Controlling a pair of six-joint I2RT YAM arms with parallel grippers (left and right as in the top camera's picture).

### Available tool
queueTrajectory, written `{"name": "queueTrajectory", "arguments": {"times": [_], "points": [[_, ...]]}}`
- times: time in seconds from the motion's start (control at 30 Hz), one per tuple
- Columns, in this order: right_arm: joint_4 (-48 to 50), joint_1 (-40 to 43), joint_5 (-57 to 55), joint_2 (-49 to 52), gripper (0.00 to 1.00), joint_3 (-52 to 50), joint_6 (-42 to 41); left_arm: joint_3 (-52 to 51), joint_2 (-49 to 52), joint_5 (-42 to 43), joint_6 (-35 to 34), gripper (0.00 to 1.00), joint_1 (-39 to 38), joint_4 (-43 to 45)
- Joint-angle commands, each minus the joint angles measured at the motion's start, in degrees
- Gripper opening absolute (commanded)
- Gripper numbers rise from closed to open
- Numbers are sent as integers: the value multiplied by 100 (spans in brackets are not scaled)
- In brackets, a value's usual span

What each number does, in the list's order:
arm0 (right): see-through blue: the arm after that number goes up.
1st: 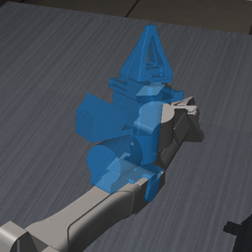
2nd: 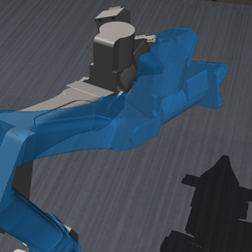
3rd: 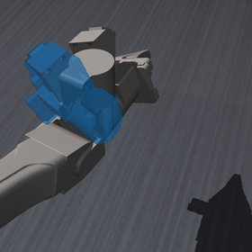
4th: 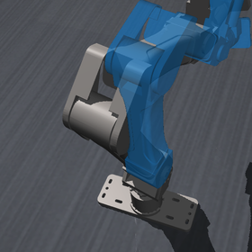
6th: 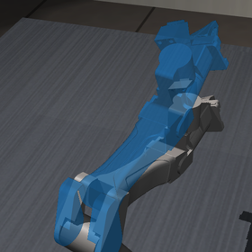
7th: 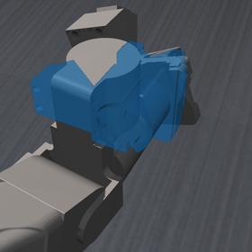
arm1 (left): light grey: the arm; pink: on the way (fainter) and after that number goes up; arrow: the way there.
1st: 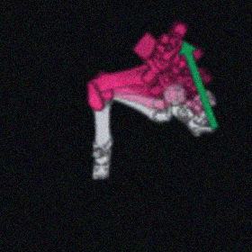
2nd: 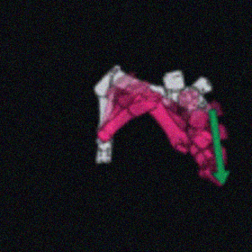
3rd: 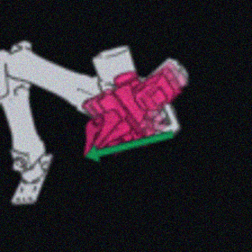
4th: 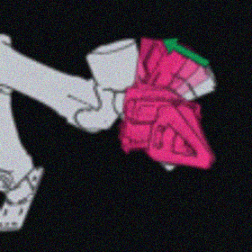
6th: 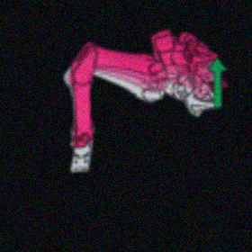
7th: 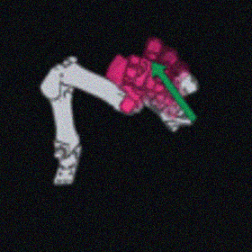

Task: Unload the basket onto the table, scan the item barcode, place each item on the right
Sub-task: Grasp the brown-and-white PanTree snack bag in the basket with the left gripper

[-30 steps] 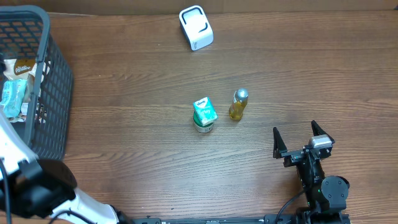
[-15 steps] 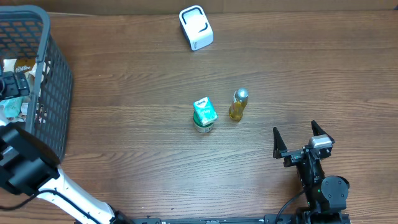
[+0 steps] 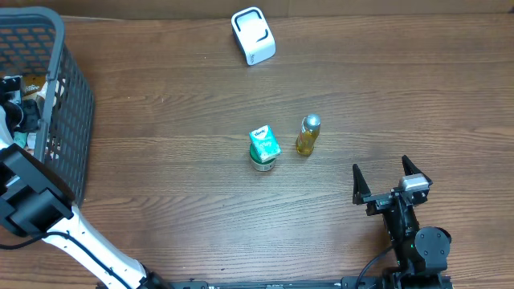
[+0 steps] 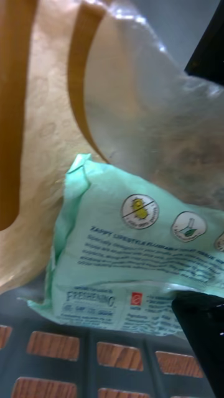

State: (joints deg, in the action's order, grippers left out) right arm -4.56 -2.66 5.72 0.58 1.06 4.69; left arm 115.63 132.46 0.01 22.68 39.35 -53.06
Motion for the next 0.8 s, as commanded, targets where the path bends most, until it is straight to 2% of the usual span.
{"name": "queueTrajectory", "arguments": {"times": [0.0,0.23,0.3,0.33,0.37,0.43,0.47,0.67,0.77], "points": [[20,11,-11,-42,100,-61,-13,-236,142,-48,68,100,-52,133],[20,11,-9,-42,100,-61,-13,-927,142,-63,66,99,-55,518],[20,11,-9,-42,100,-61,-13,-1023,142,-63,68,85,-55,533],[20,11,-11,-42,100,-61,-13,-1023,142,-63,68,64,-55,511],[20,11,-9,-42,100,-61,-13,-1005,131,-63,68,49,-55,490],[20,11,-11,-42,100,-61,-13,-927,70,-66,68,30,-68,424],[20,11,-9,-42,100,-61,-13,-866,31,-66,68,26,-79,385],[20,11,-9,-42,100,-61,-13,-424,-442,-63,-7,18,-162,205],[20,11,-9,-42,100,-61,-13,-398,-721,-63,-46,16,-166,243]]}}
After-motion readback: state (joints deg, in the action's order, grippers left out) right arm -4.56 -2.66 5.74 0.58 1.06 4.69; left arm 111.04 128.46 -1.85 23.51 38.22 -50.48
